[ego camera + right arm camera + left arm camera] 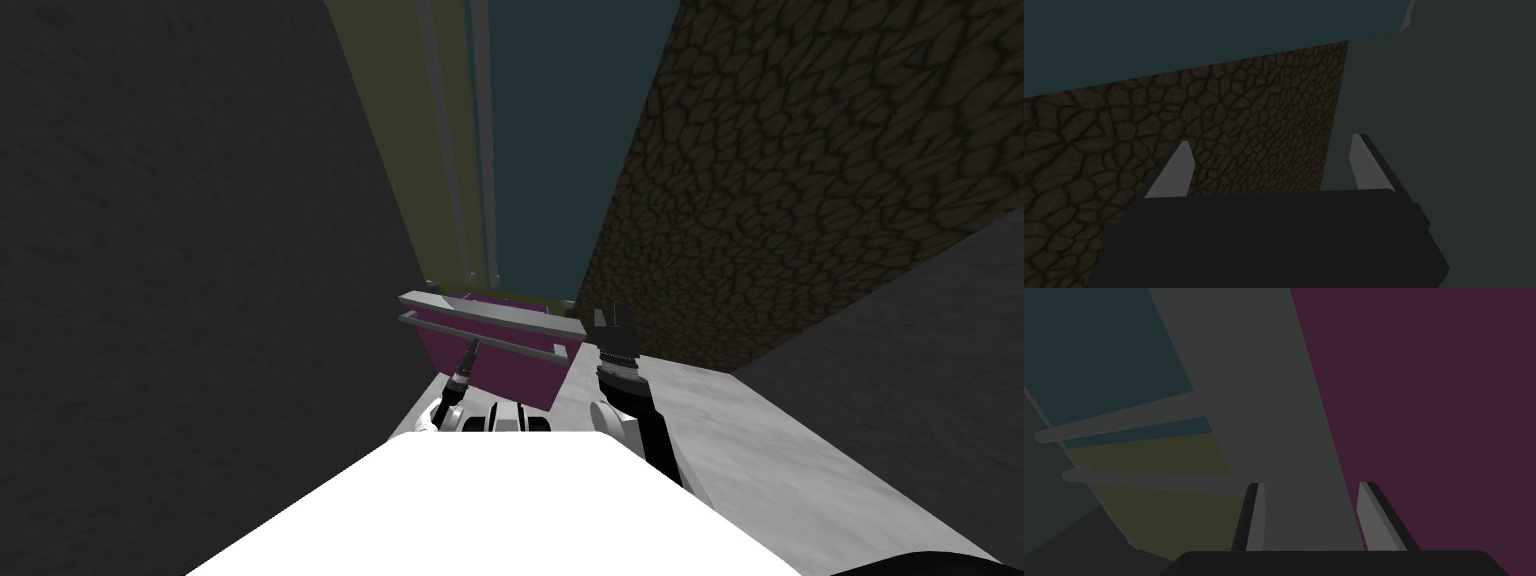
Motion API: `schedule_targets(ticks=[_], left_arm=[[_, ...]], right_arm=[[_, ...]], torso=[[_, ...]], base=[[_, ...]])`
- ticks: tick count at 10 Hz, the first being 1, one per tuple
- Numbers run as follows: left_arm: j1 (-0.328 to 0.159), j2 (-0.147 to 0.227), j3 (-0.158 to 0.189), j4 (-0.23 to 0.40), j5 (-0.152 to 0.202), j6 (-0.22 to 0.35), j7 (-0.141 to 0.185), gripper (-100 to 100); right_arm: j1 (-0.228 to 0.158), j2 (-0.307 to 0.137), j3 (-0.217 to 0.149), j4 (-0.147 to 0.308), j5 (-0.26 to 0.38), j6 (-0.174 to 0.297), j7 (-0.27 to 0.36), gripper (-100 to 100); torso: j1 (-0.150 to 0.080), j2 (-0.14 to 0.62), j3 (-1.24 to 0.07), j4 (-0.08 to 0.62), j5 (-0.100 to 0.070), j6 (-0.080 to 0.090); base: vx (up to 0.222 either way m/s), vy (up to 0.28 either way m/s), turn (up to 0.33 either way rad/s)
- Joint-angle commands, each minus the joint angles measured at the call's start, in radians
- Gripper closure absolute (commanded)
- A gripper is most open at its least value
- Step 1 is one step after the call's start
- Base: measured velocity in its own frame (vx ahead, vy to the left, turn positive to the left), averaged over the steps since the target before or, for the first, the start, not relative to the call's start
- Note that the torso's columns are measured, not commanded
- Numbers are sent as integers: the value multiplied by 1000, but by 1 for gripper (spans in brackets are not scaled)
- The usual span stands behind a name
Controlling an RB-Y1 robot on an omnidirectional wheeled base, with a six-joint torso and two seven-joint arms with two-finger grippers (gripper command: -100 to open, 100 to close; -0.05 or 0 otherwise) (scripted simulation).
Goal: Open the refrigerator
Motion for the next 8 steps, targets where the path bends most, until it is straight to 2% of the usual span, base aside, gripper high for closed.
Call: schedule_targets(ticks=[1,8], left_arm=[[60,-19,-33,-76,-15,18,-16,100],[229,-72,-126,-276,-57,64,-61,100]], right_arm=[[0,0,0,0,0,0,0,0],[0,0,0,0,0,0,0,0]], torso=[[1,2,2,-1,1,0],[3,6,4,1,1,-2]], base=[[-17,77,57],[-36,78,51]])
